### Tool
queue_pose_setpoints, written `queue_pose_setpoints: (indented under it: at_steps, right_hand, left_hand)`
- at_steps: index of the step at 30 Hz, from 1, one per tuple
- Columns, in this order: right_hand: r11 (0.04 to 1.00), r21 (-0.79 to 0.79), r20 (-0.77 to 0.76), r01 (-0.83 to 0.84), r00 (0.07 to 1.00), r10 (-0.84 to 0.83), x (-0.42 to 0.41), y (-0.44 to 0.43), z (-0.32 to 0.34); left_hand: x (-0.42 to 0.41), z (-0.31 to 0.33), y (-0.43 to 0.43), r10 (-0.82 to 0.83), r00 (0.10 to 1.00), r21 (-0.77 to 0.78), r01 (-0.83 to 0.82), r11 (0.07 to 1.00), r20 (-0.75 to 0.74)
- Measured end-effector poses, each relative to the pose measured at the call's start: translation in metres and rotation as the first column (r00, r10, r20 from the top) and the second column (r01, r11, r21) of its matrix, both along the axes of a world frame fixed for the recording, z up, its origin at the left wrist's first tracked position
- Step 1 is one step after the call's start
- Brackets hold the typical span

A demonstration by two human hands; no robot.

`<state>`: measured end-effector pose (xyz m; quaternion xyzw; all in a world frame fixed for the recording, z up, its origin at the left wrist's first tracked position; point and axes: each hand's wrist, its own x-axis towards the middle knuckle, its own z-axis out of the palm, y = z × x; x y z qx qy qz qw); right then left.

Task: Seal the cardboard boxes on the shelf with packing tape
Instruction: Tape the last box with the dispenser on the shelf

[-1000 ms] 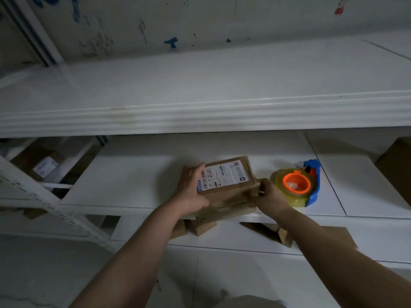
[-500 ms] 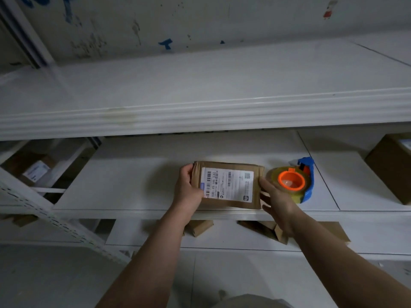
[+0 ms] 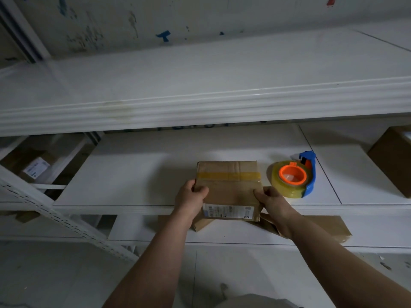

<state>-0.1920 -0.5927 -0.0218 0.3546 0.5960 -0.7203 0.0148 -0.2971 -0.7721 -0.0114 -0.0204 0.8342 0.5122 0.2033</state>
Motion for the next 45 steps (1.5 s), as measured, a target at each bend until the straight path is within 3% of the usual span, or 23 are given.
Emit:
queue_pose_setpoints:
  at_steps: [7, 10, 13, 16, 20, 24, 26, 30, 33, 37, 39, 42, 45]
  right_hand:
    - [1.0, -0.012, -0.013, -0.019, 1.0, 0.019, 0.005, 0.0, 0.0]
    - [0.997, -0.063, -0.097, -0.041, 0.995, 0.035, 0.01, 0.0, 0.007]
    - [1.0, 0.008, -0.201, 0.003, 0.98, -0.001, 0.013, 0.002, 0.017]
    - [0.998, -0.022, -0.272, 0.059, 0.96, -0.063, 0.012, 0.004, 0.027]
    - [0.997, -0.027, -0.214, 0.074, 0.974, -0.078, 0.009, 0.003, 0.028]
    - [0.993, -0.062, -0.162, 0.105, 0.98, -0.114, 0.007, 0.004, 0.019]
    - [0.994, -0.056, -0.154, 0.095, 0.983, -0.103, 0.007, 0.001, 0.02]
    - [0.995, -0.076, -0.155, 0.058, 0.985, -0.069, 0.012, -0.001, 0.023]
    - [0.991, -0.135, -0.167, 0.028, 0.985, -0.05, 0.014, 0.002, 0.026]
    - [0.997, -0.009, -0.328, 0.077, 0.942, -0.076, 0.01, 0.004, 0.041]
    - [0.995, 0.002, -0.359, 0.102, 0.929, -0.094, 0.006, 0.004, 0.043]
    - [0.999, 0.037, -0.34, 0.008, 0.94, 0.005, 0.002, -0.007, 0.045]
    - [0.999, 0.047, -0.308, -0.024, 0.951, 0.037, 0.001, -0.013, 0.041]
  left_hand:
    - [0.001, -0.002, -0.002, 0.027, 0.999, 0.065, -0.029, 0.997, 0.032]
    - [0.005, -0.001, -0.002, 0.061, 0.998, 0.141, -0.062, 0.988, 0.008]
    - [0.007, 0.005, -0.003, 0.084, 0.996, 0.21, -0.075, 0.975, -0.032]
    - [0.004, 0.008, -0.003, 0.106, 0.994, 0.282, -0.108, 0.953, 0.024]
    - [0.007, 0.002, 0.001, 0.123, 0.992, 0.195, -0.118, 0.974, -0.017]
    - [0.013, -0.008, 0.0, 0.021, 0.998, 0.001, -0.021, 1.0, -0.06]
    - [0.013, -0.008, -0.002, -0.023, 1.0, -0.022, 0.023, 0.999, 0.011]
    - [0.014, 0.009, 0.003, -0.075, 0.969, 0.189, 0.03, 0.982, 0.236]
    - [0.009, 0.006, 0.003, 0.069, 0.959, 0.237, -0.137, 0.962, 0.276]
    - [0.005, -0.004, -0.013, 0.137, 0.887, 0.442, -0.348, 0.827, 0.441]
    - [0.004, -0.014, -0.016, 0.17, 0.909, 0.412, -0.331, 0.849, 0.38]
    - [0.006, -0.02, -0.008, 0.226, 0.956, 0.217, -0.265, 0.94, 0.189]
    - [0.008, -0.008, -0.001, 0.268, 0.939, 0.246, -0.318, 0.916, 0.216]
